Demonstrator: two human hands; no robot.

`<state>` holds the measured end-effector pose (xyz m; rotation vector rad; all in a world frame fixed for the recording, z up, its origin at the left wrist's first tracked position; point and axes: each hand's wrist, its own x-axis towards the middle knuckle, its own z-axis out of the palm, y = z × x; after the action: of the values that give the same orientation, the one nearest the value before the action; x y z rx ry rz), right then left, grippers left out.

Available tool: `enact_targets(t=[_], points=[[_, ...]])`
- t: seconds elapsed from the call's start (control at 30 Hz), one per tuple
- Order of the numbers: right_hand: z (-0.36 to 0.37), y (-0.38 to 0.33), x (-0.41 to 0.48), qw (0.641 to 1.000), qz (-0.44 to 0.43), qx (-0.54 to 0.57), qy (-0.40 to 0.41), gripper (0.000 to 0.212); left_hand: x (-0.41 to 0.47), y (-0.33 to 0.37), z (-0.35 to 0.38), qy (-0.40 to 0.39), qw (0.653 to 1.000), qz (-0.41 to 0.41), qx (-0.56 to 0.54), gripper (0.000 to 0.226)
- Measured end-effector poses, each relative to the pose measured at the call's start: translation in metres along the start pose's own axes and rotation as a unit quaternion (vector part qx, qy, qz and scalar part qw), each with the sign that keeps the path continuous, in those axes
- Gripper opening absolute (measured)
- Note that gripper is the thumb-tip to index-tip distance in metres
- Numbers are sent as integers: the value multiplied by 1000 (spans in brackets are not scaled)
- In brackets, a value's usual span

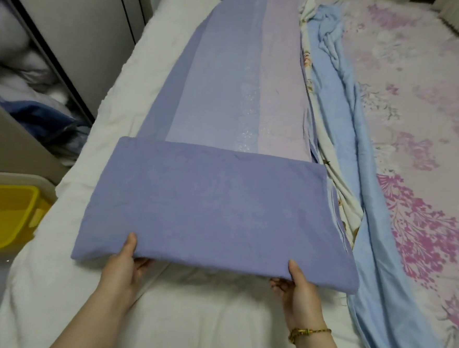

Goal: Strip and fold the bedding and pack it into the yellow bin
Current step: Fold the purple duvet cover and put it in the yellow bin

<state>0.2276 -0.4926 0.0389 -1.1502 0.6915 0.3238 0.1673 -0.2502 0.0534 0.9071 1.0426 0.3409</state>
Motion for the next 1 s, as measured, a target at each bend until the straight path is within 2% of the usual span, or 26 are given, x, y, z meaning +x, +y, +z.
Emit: enact_targets(t=[0.2, 0.37, 0.47, 0.53, 0.57, 0.67, 0.73, 0.77, 0.87, 0.93, 1.0], points=[[3, -38, -57, 993, -114, 1, -26, 22, -49, 40, 6, -43, 996, 79, 17, 20], [9, -46, -125, 985, -171, -2, -41, 20, -90, 76, -27, -49, 994, 98, 25, 38], [-1, -31, -170, 980, -199, -22, -23, 43, -115, 86, -65, -42, 992, 113, 46, 40], [-8, -20, -196, 975, -216, -46, -10, 29, -127, 85, -96, -18, 991, 123, 57, 41], [-11, -15, -208, 974, -218, -56, -12, 30, -131, 85, -109, -2, 989, 127, 69, 43], [-18, 1, -230, 971, -229, -67, 6, 37, -145, 88, -135, 38, 980, 156, 119, 47], [-20, 14, -230, 970, -224, -95, 13, 61, -150, 95, -141, 44, 970, 175, 164, 45], [-20, 19, -227, 969, -220, -109, 25, 63, -152, 98, -141, 41, 967, 174, 183, 44], [-15, 18, -209, 970, -198, -129, 47, 25, -146, 103, -132, 40, 961, 165, 221, 46], [-8, 13, -199, 963, -217, -153, 50, 23, -131, 104, -122, 43, 955, 177, 235, 43], [1, 5, -187, 955, -233, -177, 48, 35, -117, 106, -108, 55, 952, 184, 237, 42]])
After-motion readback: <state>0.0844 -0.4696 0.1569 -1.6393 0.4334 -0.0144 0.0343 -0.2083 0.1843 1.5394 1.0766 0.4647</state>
